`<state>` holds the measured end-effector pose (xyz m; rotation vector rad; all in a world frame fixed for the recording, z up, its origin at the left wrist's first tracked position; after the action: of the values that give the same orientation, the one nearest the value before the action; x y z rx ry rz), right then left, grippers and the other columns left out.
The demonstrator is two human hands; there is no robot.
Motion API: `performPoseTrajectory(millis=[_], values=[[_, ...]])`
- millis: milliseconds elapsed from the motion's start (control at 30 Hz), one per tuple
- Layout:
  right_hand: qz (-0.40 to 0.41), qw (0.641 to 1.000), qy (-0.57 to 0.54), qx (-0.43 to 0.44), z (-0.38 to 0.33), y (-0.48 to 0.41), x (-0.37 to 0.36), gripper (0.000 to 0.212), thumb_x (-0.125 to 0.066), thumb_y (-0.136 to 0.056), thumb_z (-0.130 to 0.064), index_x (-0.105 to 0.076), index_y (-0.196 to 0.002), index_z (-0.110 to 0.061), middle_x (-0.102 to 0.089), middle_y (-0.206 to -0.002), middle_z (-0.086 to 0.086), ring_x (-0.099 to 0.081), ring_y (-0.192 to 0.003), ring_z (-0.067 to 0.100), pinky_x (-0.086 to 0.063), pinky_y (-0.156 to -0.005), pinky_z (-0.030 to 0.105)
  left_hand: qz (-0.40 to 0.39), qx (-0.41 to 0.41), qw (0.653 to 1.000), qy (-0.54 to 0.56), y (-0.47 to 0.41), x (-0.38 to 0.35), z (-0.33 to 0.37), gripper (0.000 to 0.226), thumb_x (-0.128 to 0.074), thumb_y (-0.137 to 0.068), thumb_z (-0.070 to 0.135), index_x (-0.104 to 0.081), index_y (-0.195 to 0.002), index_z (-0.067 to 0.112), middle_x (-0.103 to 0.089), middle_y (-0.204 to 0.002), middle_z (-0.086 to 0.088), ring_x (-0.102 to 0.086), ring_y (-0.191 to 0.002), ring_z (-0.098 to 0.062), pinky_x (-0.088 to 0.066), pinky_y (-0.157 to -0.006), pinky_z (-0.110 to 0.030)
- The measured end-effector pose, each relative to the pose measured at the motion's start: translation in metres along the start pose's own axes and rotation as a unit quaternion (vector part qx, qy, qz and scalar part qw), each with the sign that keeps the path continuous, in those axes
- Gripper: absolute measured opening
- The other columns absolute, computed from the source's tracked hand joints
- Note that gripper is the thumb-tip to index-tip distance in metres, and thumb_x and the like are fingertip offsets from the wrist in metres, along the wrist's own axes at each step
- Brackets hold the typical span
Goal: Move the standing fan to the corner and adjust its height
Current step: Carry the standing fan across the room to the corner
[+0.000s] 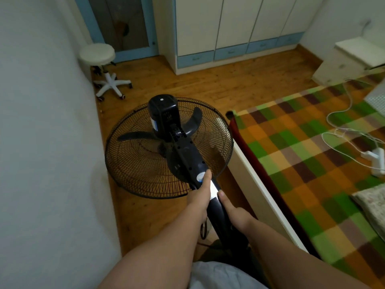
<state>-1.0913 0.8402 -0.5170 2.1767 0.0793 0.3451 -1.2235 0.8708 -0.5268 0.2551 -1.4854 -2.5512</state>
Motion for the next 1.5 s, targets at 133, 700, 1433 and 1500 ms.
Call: performPoseTrajectory(millis=[133,700,1433,1500], values=[[0.004,0.999,0.030,-0.035,-0.052,-0.052,0.029,0.134,-0.036,-0.044,-0.100,-0.035,-0.150,-0.019,-0.034,-0.156,0.011,-0.036,-0.139,0.030,-0.027,-0.111,0.043,0.014,0.012,1.000,-0.006,-0.036,-0.028,0.065,0.116,-0.068,-0.056,0.084,-0.044,-0.142,0.009,-0.057,-0.136,-0.014,-0.057,-0.119,-0.036,-0.047,-0.103,-0.052],[0.038,0.998,0.021,-0.055,-0.264,-0.194,0.044,0.143,-0.037,-0.035,-0.104,-0.047,-0.143,-0.011,-0.043,-0.149,0.016,-0.045,-0.132,0.033,-0.033,-0.112,0.047,0.007,0.013,1.000,-0.003,-0.160,-0.056,0.291,0.109,-0.067,-0.061,0.083,-0.046,-0.138,0.009,-0.059,-0.132,-0.015,-0.059,-0.117,-0.035,-0.048,-0.103,-0.049],[0.078,0.990,-0.092,-0.069,-0.498,-0.345,0.003,0.149,-0.040,-0.029,-0.106,-0.045,-0.144,-0.012,-0.049,-0.145,0.014,-0.050,-0.126,0.030,-0.036,-0.097,0.037,-0.032,0.021,0.994,-0.100,-0.312,-0.047,0.552,0.101,-0.068,-0.062,0.082,-0.051,-0.131,0.010,-0.064,-0.117,-0.012,-0.063,-0.102,-0.032,-0.053,-0.094,-0.046],[0.088,0.989,-0.102,-0.060,-0.512,-0.366,0.016,0.151,-0.038,-0.026,-0.106,-0.040,-0.146,-0.014,-0.045,-0.148,0.012,-0.046,-0.130,0.030,-0.033,-0.100,0.036,-0.030,0.025,0.993,-0.107,-0.328,-0.061,0.568,0.103,-0.068,-0.060,0.083,-0.052,-0.130,0.009,-0.064,-0.115,-0.011,-0.064,-0.100,-0.031,-0.054,-0.091,-0.045]])
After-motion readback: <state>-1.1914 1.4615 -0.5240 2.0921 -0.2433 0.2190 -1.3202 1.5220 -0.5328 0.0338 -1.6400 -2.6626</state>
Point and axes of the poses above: each hand's wrist, its own y-axis away from the middle knuckle, its own x-axis out of the back of the hand, z = x × y, the point moved 10 cm from there along -y, towards the middle knuckle
